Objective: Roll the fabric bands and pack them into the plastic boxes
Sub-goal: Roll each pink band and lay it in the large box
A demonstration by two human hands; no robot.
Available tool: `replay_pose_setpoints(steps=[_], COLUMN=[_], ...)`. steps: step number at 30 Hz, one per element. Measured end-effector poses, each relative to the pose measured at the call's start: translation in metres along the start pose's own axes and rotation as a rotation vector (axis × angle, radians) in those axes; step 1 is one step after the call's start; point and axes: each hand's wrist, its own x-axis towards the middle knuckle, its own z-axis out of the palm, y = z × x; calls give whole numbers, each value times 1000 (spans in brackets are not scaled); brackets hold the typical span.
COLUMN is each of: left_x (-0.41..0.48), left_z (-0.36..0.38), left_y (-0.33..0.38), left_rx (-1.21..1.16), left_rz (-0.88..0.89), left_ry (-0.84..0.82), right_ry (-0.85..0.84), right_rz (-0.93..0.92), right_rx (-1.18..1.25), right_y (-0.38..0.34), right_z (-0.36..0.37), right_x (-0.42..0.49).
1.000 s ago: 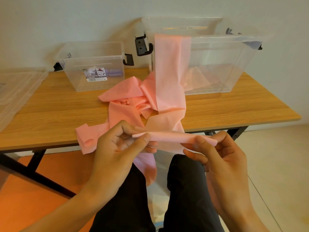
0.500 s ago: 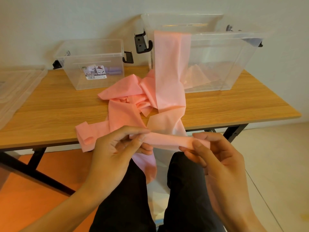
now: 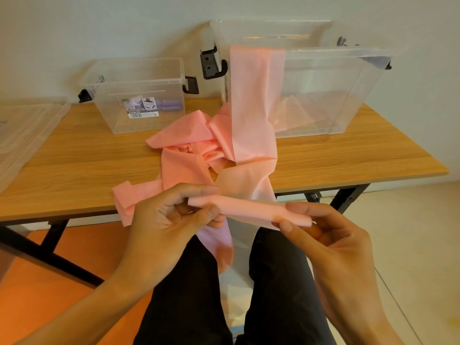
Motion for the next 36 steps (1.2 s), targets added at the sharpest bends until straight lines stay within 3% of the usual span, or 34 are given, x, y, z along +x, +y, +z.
replay_pose_setpoints(steps=[11,22,36], left_x=[-1,-8,-7], left_z=[5,9,3], left_y=[0,-4,-6], left_rx=[-36,-88,-45], left_rz=[7,-5,-13], left_ry=[-74,-5,-11], right_ry=[9,30,43], right_rz=[-105,-34,-18], right_rx=[-110,35,7], right_y=[6,13,13], right_z=[5,7,7], right_x=[-3,-4,-4])
